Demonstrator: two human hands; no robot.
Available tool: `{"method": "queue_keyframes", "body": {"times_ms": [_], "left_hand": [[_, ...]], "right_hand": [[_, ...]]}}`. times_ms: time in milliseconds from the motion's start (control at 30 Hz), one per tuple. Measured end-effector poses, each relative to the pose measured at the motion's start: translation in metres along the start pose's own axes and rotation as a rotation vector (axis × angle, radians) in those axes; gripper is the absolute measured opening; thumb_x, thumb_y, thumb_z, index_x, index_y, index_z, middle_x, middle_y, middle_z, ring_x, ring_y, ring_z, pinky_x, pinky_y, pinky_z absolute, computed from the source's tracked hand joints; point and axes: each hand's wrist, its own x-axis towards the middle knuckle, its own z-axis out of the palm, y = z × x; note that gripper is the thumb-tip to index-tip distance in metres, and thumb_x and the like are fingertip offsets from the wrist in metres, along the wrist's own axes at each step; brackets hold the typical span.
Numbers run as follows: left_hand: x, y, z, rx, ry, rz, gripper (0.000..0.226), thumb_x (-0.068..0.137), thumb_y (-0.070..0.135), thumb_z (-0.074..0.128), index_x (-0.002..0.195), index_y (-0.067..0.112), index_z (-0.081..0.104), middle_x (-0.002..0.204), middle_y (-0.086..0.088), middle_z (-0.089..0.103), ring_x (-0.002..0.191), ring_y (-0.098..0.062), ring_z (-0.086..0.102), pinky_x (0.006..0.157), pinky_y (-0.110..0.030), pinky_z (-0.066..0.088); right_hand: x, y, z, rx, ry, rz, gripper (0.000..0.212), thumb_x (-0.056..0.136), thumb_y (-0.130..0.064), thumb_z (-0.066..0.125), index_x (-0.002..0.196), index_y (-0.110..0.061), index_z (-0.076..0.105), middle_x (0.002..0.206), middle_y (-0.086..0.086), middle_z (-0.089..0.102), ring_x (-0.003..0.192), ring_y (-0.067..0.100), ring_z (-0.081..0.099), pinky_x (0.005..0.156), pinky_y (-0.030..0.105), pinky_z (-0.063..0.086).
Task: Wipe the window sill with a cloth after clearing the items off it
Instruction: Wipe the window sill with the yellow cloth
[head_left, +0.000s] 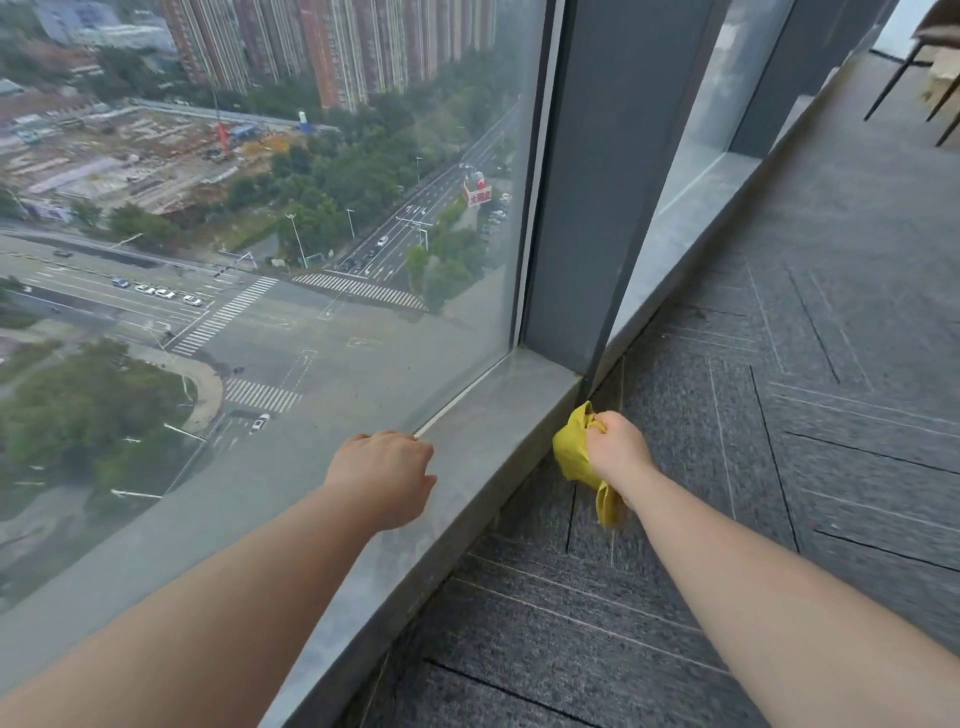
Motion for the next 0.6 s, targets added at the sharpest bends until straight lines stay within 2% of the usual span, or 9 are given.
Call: {"method": "queue_keyframes", "body": {"times_ms": [67, 167, 233, 333, 400, 467, 600], "left_hand": [[-0.008, -0.001, -0.010, 0.021, -0.004, 0.001, 0.031, 0.098, 0.040, 0.038, 0.115, 0.019, 0.054, 0.123, 0.000, 0.059, 0.121, -0.023, 0.050, 0.096, -0.036, 0.039], [-0.020, 0.001, -0.024, 0.025, 0.012, -0.001, 0.034, 0.097, 0.040, 0.038, 0.119, 0.019, 0.054, 0.125, 0.001, 0.059, 0.120, -0.024, 0.052, 0.096, -0.037, 0.042], [-0.027, 0.004, -0.031, 0.008, 0.021, -0.016, 0.036, 0.098, 0.039, 0.038, 0.124, 0.020, 0.053, 0.127, 0.000, 0.058, 0.119, -0.026, 0.053, 0.094, -0.038, 0.045], [-0.040, 0.009, -0.042, -0.017, 0.021, -0.028, 0.038, 0.098, 0.039, 0.037, 0.129, 0.021, 0.050, 0.132, 0.000, 0.056, 0.120, -0.027, 0.053, 0.093, -0.038, 0.047], [-0.051, 0.011, -0.051, -0.011, 0.014, -0.025, 0.038, 0.098, 0.038, 0.038, 0.129, 0.021, 0.050, 0.132, 0.000, 0.055, 0.120, -0.027, 0.053, 0.093, -0.038, 0.047], [-0.063, 0.012, -0.064, -0.002, 0.019, -0.030, 0.036, 0.097, 0.038, 0.039, 0.127, 0.023, 0.052, 0.131, 0.001, 0.056, 0.120, -0.026, 0.054, 0.091, -0.036, 0.047], [-0.094, 0.016, -0.102, -0.063, 0.030, -0.023, 0.043, 0.095, 0.036, 0.046, 0.137, 0.026, 0.044, 0.138, 0.001, 0.051, 0.126, -0.025, 0.050, 0.095, -0.038, 0.048]], "right_hand": [[-0.008, -0.007, -0.009, -0.008, -0.030, -0.022, 0.027, 0.099, -0.017, 0.036, 0.112, -0.006, 0.058, 0.117, 0.018, 0.060, 0.103, 0.034, 0.055, 0.080, 0.035, 0.041], [-0.021, -0.019, -0.024, 0.008, -0.059, -0.059, 0.030, 0.100, -0.018, 0.037, 0.118, -0.005, 0.057, 0.120, 0.016, 0.059, 0.109, 0.033, 0.055, 0.090, 0.038, 0.045], [-0.030, -0.026, -0.029, 0.013, -0.068, -0.089, 0.030, 0.098, -0.017, 0.039, 0.117, -0.005, 0.059, 0.120, 0.016, 0.060, 0.110, 0.034, 0.055, 0.091, 0.037, 0.044], [-0.046, -0.037, -0.034, 0.018, -0.130, -0.140, 0.028, 0.096, -0.015, 0.042, 0.110, -0.001, 0.062, 0.115, 0.018, 0.063, 0.106, 0.034, 0.056, 0.083, 0.035, 0.044], [-0.059, -0.046, -0.039, 0.025, -0.193, -0.171, 0.027, 0.093, -0.012, 0.041, 0.100, 0.003, 0.063, 0.102, 0.018, 0.064, 0.093, 0.031, 0.056, 0.074, 0.034, 0.041], [-0.077, -0.061, -0.048, 0.030, -0.248, -0.204, 0.025, 0.091, -0.009, 0.040, 0.087, 0.008, 0.059, 0.087, 0.017, 0.057, 0.082, 0.025, 0.049, 0.069, 0.033, 0.034], [-0.128, -0.099, -0.085, 0.059, -0.325, -0.262, 0.024, 0.091, -0.007, 0.040, 0.086, 0.005, 0.060, 0.085, 0.013, 0.053, 0.083, 0.021, 0.045, 0.070, 0.031, 0.032]]}}
